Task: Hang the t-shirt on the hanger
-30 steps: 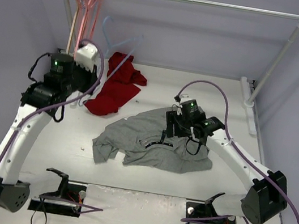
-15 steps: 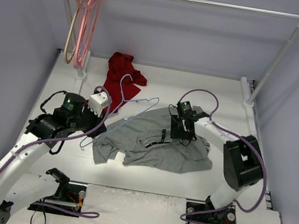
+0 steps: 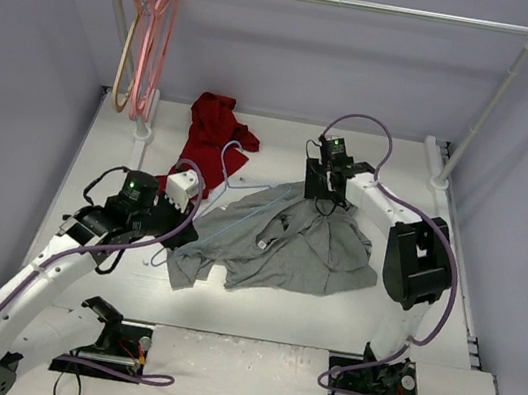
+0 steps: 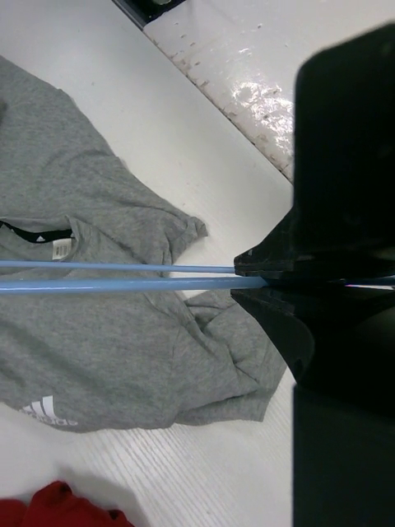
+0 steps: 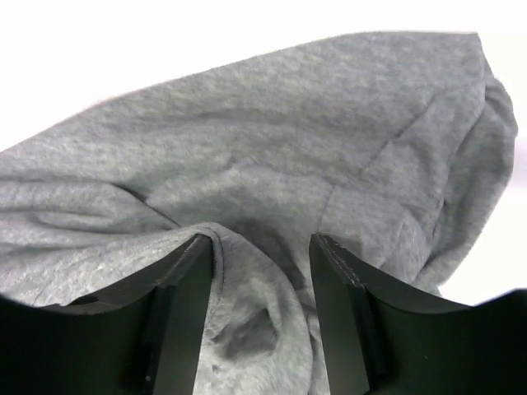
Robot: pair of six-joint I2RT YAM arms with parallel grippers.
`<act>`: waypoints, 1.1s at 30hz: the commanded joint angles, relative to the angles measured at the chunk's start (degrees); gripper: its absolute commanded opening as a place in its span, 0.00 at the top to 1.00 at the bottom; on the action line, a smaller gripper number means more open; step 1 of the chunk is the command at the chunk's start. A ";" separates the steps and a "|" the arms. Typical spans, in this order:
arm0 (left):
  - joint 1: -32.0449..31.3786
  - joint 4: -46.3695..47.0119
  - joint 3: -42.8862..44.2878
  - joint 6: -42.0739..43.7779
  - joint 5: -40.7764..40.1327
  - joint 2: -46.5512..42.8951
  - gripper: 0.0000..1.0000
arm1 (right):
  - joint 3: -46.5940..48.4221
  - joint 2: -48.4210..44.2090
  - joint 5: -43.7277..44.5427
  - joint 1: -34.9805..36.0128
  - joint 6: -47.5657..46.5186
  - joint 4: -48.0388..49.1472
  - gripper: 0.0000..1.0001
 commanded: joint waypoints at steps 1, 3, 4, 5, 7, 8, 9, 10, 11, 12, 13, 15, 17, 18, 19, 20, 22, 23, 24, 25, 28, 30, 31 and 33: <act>-1.38 6.07 0.01 -1.76 2.29 0.27 1.00 | -1.56 -6.51 3.29 1.12 -0.31 -1.77 0.49; -2.34 5.90 -0.69 -2.03 2.29 0.10 1.00 | -4.46 -8.63 3.91 2.61 0.22 -1.86 0.48; -2.52 5.89 -1.04 -2.12 2.21 0.10 1.00 | -5.42 -10.38 4.26 3.14 0.57 -1.86 0.48; -2.78 5.89 -1.65 -2.29 2.03 -0.08 1.00 | -6.91 -11.09 4.61 3.84 1.36 -2.04 0.48; -2.96 5.81 -2.27 -2.38 2.38 -0.16 1.00 | -7.97 -12.24 5.14 4.46 2.50 -2.39 0.49; -3.14 6.07 -2.80 -2.38 2.38 0.01 1.00 | -9.11 -12.42 5.49 4.98 2.95 -2.30 0.49; -3.31 6.16 -3.06 -2.38 2.38 0.10 1.00 | -9.56 -12.42 5.49 5.07 3.21 -2.21 0.50; -3.49 6.33 -3.24 -2.21 2.38 0.36 1.00 | -10.00 -12.33 5.67 5.25 3.74 -2.13 0.51; -3.66 6.68 -3.50 -2.21 2.38 0.54 1.00 | -10.18 -12.25 5.93 5.34 4.00 -2.13 0.52; -3.93 6.77 -3.68 -2.21 2.30 0.71 1.00 | -10.09 -11.72 6.02 5.77 4.35 -2.21 0.54; -4.19 6.86 -3.68 -1.94 2.29 0.98 1.00 | -10.09 -11.63 5.93 5.95 4.62 -2.30 0.56; -4.63 7.04 -3.77 -1.77 2.12 1.59 1.00 | -9.83 -11.11 6.02 6.48 5.15 -2.30 0.57; -4.81 7.56 -4.03 -1.77 2.21 1.94 1.00 | -9.65 -10.58 6.72 7.01 5.67 -2.47 0.57; -4.98 7.74 -4.21 -1.77 2.29 1.94 1.00 | -9.56 -9.97 6.99 7.10 5.94 -2.56 0.57; -5.07 7.91 -4.29 -1.77 2.12 2.12 1.00 | -9.56 -9.70 7.25 7.10 6.11 -2.65 0.57; -5.25 7.92 -4.30 -1.77 2.03 2.12 1.00 | -9.56 -9.26 7.60 7.10 6.29 -2.74 0.57; -5.60 8.18 -4.38 -1.59 1.68 2.30 1.00 | -9.74 -8.91 7.78 7.10 6.47 -2.74 0.57; -5.60 8.44 -4.47 -1.59 1.68 2.30 1.00 | -9.74 -8.47 7.87 7.10 6.55 -2.83 0.57; -5.69 8.62 -4.47 -1.68 1.68 2.38 1.00 | -9.74 -8.20 7.95 7.10 6.64 -2.92 0.57; -5.86 8.97 -4.64 -1.59 1.68 2.65 1.00 | -9.74 -7.85 7.95 7.01 6.73 -2.92 0.57; -6.39 10.11 -4.82 -1.59 1.85 3.35 1.00 | -9.74 -6.97 7.87 6.92 6.82 -3.18 0.60; -6.65 10.64 -4.82 -1.59 1.94 3.70 1.00 | -9.91 -6.88 7.87 7.01 6.82 -2.92 0.68; -6.74 10.90 -4.82 -1.50 2.03 4.14 1.00 | -10.00 -6.88 7.95 7.01 6.73 -2.92 0.71; -7.09 10.82 -4.82 -1.24 1.94 4.49 1.00 | -9.91 -6.62 8.13 6.92 6.47 -3.09 0.83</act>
